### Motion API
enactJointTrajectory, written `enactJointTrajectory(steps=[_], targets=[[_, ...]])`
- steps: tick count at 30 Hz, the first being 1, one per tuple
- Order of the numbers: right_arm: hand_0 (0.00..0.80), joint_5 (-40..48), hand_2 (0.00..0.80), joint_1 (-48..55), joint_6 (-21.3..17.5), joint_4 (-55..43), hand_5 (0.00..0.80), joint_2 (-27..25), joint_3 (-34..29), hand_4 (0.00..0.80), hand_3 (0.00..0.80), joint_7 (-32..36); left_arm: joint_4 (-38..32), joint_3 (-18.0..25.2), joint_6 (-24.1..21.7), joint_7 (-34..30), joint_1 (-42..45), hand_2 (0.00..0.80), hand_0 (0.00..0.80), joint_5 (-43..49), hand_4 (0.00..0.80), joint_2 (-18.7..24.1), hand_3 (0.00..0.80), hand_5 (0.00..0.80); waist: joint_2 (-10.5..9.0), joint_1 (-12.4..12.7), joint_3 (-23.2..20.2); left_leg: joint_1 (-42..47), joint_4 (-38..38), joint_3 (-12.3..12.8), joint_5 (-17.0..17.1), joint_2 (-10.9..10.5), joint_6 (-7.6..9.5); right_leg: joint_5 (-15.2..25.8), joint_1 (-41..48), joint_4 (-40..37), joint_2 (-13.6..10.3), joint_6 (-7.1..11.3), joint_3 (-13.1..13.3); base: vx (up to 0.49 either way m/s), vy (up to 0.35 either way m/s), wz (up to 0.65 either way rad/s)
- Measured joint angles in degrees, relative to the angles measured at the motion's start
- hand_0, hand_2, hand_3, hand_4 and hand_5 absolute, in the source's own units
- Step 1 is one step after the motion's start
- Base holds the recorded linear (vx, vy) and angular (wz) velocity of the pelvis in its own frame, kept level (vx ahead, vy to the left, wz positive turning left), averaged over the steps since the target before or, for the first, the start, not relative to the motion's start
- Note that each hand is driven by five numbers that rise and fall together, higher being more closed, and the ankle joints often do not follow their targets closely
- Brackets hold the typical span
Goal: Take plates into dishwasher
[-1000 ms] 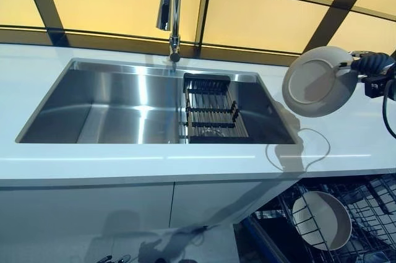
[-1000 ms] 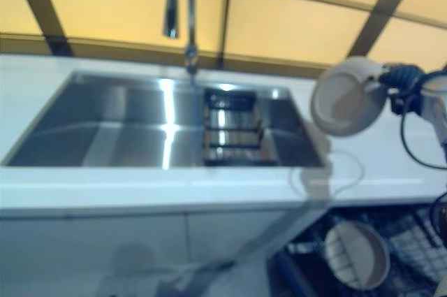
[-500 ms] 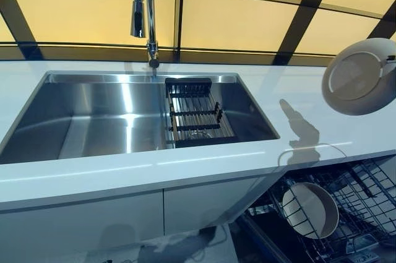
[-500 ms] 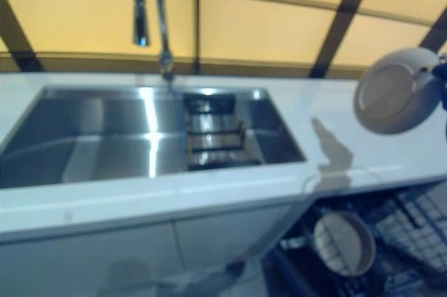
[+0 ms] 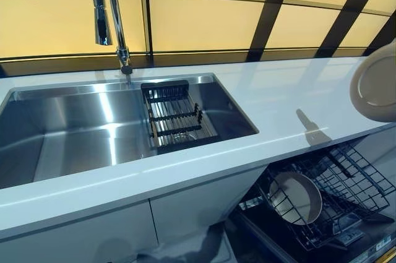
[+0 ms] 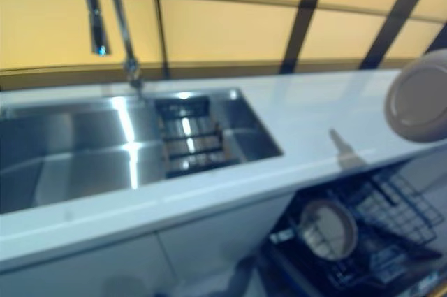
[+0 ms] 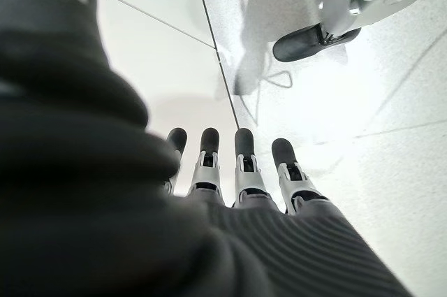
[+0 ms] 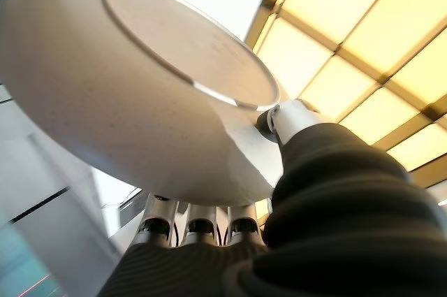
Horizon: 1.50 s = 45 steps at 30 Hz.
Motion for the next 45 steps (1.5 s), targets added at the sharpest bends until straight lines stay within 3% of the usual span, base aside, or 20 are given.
enactJointTrajectory(steps=[7, 16, 25, 31, 37, 45], targets=[[0.800, -3.20, 0.800, 18.68, -1.58, -1.43, 0.800, -0.61, -14.18, 0.800, 0.800, 4.08, 1.04, 0.14, 0.10, -0.07, -0.10, 0.000, 0.000, 0.51, 0.000, 0.04, 0.000, 0.000, 0.37, -1.03, -0.24, -0.13, 0.01, 1.53, -0.41, 0.37, -0.31, 0.02, -0.89, 0.00, 0.29, -0.03, 1.21, -0.004, -0.017, -0.13], [0.800, -8.32, 0.800, 35.82, -6.24, -4.06, 0.800, 1.12, -25.60, 0.800, 0.800, 8.02, 1.19, 0.18, -0.03, -0.09, -1.21, 0.000, 0.000, 0.55, 0.000, 0.13, 0.000, 0.000, 0.57, -3.39, -0.34, 0.22, -0.05, 2.04, -0.59, 0.36, -0.45, 0.24, -0.81, 0.24, 0.28, -0.29, 1.43, 0.001, -0.008, -0.03], [0.800, -10.58, 0.800, 44.59, -8.75, -8.90, 0.800, 4.93, -27.19, 0.800, 0.800, 9.34, 1.22, 0.23, -0.03, -0.09, -1.35, 0.000, 0.000, 0.57, 0.000, 0.16, 0.000, 0.000, 0.65, -3.61, -0.29, 0.45, -0.05, 2.92, -1.23, 0.48, -0.32, 0.09, -1.03, 0.01, 0.32, 0.02, 2.22, -0.002, -0.005, -0.05], [0.800, -11.18, 0.800, 46.31, -11.41, -14.77, 0.800, 10.80, -29.11, 0.800, 0.800, 9.05, 1.22, 0.71, -0.04, -0.10, -1.50, 0.000, 0.000, 0.58, 0.000, 0.15, 0.000, 0.000, 0.59, -3.52, -0.19, 0.43, -0.04, 2.91, -1.32, 0.39, -0.27, 0.10, -1.03, 0.01, 0.27, 0.00, 2.19, 0.000, 0.000, 0.00], [0.800, -16.46, 0.800, 46.68, -14.92, -17.94, 0.800, 12.88, -29.09, 0.800, 0.800, 5.41, 1.22, 0.70, -0.06, -0.10, -1.36, 0.000, 0.000, 0.57, 0.000, 0.03, 0.000, 0.000, 1.12, -3.36, 0.59, 0.42, -0.05, 2.78, -1.34, 0.36, -0.24, 0.08, -0.99, 0.00, 0.23, 0.02, 2.07, 0.000, 0.000, 0.00], [0.800, -22.58, 0.800, 46.50, -14.96, -19.49, 0.800, 15.33, -26.91, 0.800, 0.800, 1.28, 1.21, 0.71, -0.06, -0.11, -1.51, 0.000, 0.000, 0.56, 0.000, 0.01, 0.000, 0.000, 1.78, -3.27, 1.22, 0.30, -0.03, 2.40, -1.20, 0.29, -0.40, 0.09, -0.95, -0.01, 0.20, -0.03, 1.37, -0.005, -0.001, 0.01]])
